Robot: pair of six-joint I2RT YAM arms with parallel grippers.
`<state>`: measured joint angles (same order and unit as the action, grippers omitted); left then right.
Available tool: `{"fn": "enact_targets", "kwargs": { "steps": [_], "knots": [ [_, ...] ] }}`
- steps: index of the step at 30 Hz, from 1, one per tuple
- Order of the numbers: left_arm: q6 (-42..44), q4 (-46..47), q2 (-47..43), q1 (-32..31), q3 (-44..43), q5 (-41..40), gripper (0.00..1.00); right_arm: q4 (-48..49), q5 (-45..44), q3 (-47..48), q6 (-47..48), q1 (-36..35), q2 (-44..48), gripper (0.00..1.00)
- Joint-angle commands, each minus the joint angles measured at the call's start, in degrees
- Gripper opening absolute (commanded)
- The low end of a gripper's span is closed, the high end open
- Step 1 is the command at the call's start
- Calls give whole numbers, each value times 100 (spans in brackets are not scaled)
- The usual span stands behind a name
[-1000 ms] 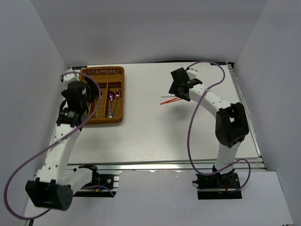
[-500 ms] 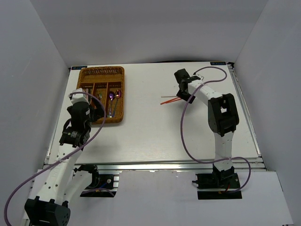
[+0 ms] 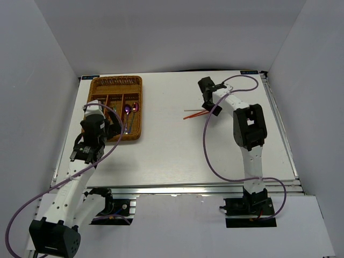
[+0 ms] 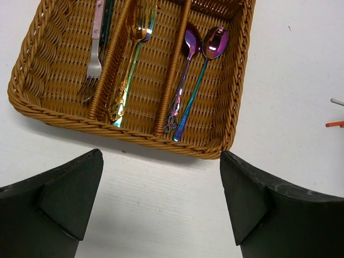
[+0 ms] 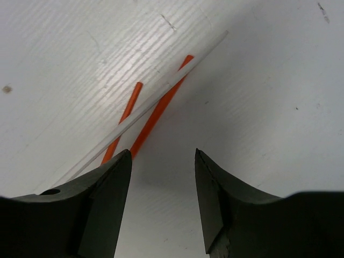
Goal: Sort the eating utensils into containers
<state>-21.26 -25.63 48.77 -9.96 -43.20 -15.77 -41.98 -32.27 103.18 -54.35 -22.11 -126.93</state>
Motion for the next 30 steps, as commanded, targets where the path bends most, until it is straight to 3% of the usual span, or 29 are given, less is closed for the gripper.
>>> {"fn": "enact_targets", "kwargs": {
  "steps": [1,19,30],
  "knots": [
    [51,49,71,-24,13,144,98,-303,-341,185,-348,66,-42,56],
    [43,49,97,-24,13,153,98,-215,-157,335,-226,268,-420,54],
    [51,49,141,-33,13,206,98,101,98,-218,-331,260,72,52]
  ]
}}
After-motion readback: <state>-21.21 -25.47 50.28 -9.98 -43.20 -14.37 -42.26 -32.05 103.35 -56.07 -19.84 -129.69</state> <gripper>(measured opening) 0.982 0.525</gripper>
